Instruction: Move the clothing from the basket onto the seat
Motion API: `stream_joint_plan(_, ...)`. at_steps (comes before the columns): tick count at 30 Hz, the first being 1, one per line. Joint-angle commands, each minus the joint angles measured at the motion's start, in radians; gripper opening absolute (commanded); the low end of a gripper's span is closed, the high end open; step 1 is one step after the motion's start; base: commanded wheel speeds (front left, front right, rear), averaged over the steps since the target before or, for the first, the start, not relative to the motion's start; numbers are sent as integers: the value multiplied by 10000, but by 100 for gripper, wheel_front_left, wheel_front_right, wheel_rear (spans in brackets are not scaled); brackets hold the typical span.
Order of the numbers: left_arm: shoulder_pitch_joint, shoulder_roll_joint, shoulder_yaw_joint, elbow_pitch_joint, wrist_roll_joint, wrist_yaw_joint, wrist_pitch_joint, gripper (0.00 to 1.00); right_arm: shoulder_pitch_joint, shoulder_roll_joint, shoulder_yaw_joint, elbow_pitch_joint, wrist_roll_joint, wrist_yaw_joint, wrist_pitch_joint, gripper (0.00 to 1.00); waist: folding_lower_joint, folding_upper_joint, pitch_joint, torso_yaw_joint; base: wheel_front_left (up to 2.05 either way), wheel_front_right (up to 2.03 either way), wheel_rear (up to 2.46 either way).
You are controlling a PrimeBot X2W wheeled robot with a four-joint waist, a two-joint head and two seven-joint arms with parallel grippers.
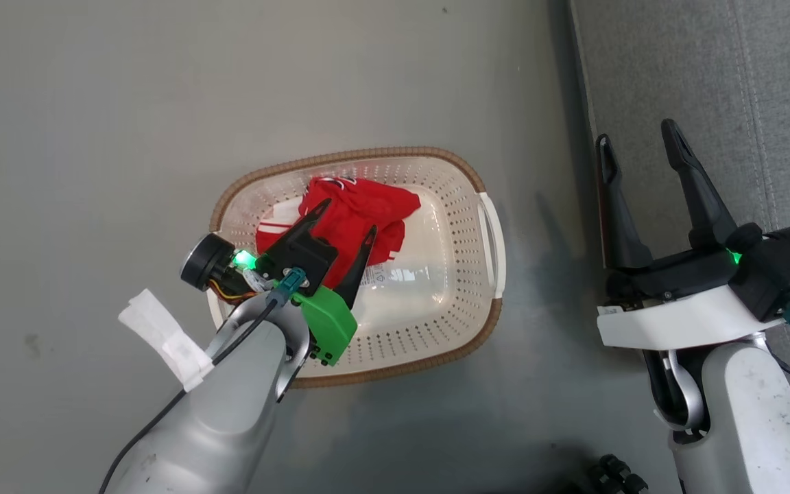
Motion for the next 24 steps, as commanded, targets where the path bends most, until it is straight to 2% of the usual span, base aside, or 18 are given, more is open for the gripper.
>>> stream_joint_plan(1, -400, 62, -103, 322, -138, -29, -7, 100, -236, -11, 75, 71, 74, 1, -123, 100, -2, -1, 1424, -603, 0, 0, 0)
stream_joint_plan(7, -1426, 62, -513, 2018, -99, 85, 45, 100, -712, -9, 375, 408, 254, 1, -487, 100, -2, -1, 2181, -1072, 0, 0, 0)
stream_joint_plan(13, -2312, 127, -459, 3393, -159, 380, 259, 100, -987, -7, 709, 798, 725, 1, -813, 100, -2, -1, 2809, -1515, 0, 0, 0)
stream_joint_plan(24, -3054, 743, -28, 4619, -639, 916, 473, 100, -1464, -4, 1596, 1563, 1629, 1, -1137, 100, -2, -1, 3457, -2264, 0, 0, 0)
